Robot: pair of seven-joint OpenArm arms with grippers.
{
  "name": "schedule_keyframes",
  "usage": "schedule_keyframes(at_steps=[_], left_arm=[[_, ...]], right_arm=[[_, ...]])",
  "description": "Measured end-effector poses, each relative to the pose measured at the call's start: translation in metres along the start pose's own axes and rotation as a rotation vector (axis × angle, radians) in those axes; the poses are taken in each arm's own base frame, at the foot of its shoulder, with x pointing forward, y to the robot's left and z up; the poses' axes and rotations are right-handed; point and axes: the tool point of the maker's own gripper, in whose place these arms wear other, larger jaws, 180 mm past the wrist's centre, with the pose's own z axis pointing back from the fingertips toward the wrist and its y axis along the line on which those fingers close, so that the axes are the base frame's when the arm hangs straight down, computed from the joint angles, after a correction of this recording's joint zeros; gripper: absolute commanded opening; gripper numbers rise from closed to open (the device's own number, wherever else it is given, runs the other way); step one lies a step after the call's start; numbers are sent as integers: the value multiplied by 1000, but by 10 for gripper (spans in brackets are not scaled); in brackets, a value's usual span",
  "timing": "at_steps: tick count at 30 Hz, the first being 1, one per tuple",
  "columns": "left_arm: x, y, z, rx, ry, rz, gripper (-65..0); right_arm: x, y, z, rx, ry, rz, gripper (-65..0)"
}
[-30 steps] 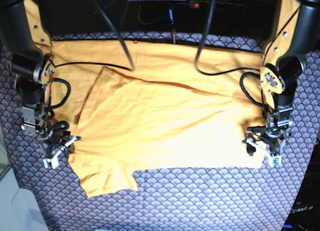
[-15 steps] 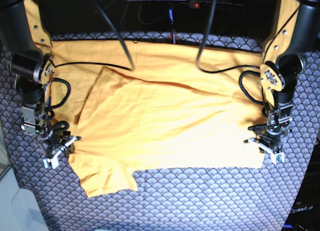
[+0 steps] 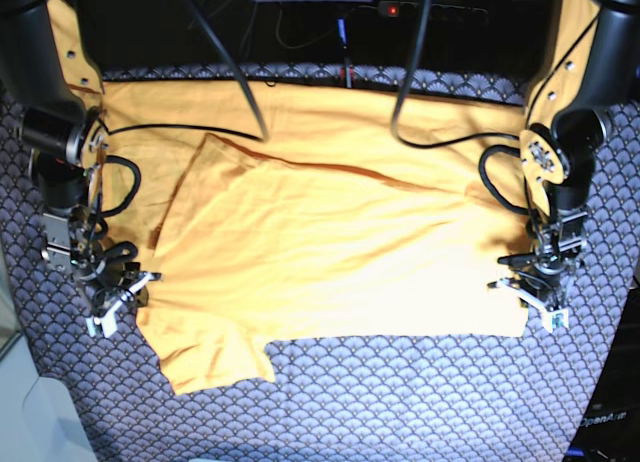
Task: Fold the T-shirt properly
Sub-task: 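Lower both grippers and close them on the folded edge corners, then lift the gripped edge and fold it over toward the opposite edge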
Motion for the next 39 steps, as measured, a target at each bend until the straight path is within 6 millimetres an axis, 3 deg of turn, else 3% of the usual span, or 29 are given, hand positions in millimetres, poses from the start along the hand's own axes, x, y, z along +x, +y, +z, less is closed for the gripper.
schedule_keyframes(at_steps=[5, 10, 14, 18, 25, 34, 39], left_arm=[[24, -4, 4, 17, -39, -37, -650], [21, -5, 20, 55, -54, -87, -650], [36, -23, 30, 2, -83, -118, -650], [51, -20, 39, 16, -105, -141, -650], [23, -11, 56, 44, -67, -173, -650], [25, -9, 75, 37, -103, -201, -650], [25, 0, 87, 37, -70, -162, -650]], right_arm=[[12, -2, 7, -2, -74, 8, -650], [16, 2, 19, 24, -128, 46, -650], [17, 4, 23, 29, -138, 68, -650], [14, 12, 31, 64, -135, 119, -650], [9, 23, 53, 59, -152, 194, -650], [21, 25, 86, 58, -185, 238, -650], [11, 27, 100, 47, -181, 261, -650]])
